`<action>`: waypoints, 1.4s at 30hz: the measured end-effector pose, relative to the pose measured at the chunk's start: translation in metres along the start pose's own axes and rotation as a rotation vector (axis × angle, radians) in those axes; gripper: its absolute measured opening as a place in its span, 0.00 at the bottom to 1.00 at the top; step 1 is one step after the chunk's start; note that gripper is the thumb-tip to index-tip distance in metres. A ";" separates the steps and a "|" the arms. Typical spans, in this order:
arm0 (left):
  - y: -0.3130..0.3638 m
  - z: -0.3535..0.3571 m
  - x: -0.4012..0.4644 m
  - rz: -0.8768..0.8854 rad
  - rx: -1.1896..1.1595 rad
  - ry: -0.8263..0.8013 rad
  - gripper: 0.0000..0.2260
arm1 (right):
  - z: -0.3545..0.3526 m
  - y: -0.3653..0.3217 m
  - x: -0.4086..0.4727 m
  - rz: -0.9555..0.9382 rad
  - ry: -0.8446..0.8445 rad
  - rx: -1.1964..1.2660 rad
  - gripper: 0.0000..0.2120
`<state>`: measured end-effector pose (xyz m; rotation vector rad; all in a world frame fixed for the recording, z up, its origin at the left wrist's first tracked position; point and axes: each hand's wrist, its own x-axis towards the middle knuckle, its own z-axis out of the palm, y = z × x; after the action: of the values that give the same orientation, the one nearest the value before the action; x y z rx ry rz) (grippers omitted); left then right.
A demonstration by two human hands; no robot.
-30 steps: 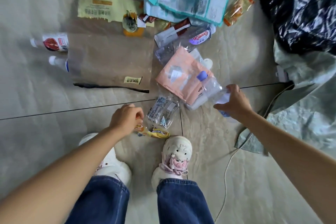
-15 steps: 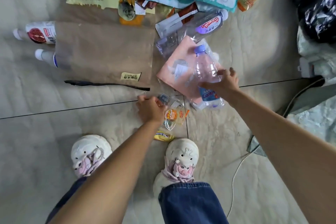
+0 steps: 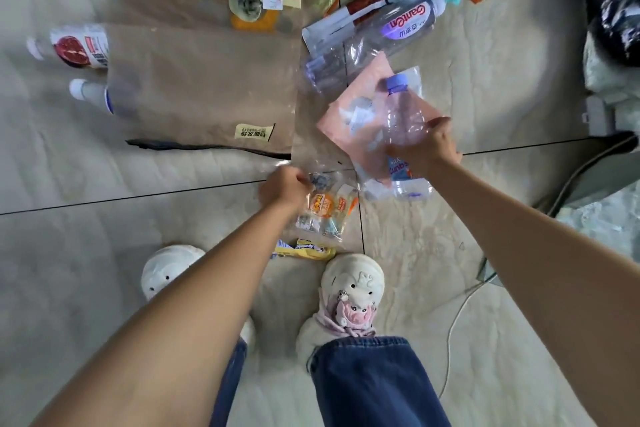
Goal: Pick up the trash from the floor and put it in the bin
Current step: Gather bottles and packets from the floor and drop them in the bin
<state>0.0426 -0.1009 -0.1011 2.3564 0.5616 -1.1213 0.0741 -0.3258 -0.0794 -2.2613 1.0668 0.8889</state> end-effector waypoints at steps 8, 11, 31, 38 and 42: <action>-0.025 -0.048 -0.022 -0.170 -0.293 0.034 0.14 | -0.035 0.006 -0.051 0.104 0.057 0.588 0.29; -0.039 -0.050 -0.041 -0.215 -0.354 0.046 0.16 | -0.045 0.013 -0.071 0.157 0.088 0.775 0.30; -0.097 -0.011 -0.096 -0.465 -0.728 0.022 0.16 | -0.002 0.032 -0.144 0.202 -0.010 1.005 0.33; -0.103 0.046 -0.087 -0.583 -0.792 -0.012 0.20 | 0.018 0.055 -0.127 0.081 -0.043 0.943 0.32; -0.094 0.065 -0.070 -0.688 -0.724 0.180 0.24 | 0.027 0.079 -0.114 0.127 -0.029 0.917 0.38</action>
<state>-0.0884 -0.0735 -0.1030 1.6499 1.6149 -0.7488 -0.0532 -0.2983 -0.0263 -1.4201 1.2692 0.3402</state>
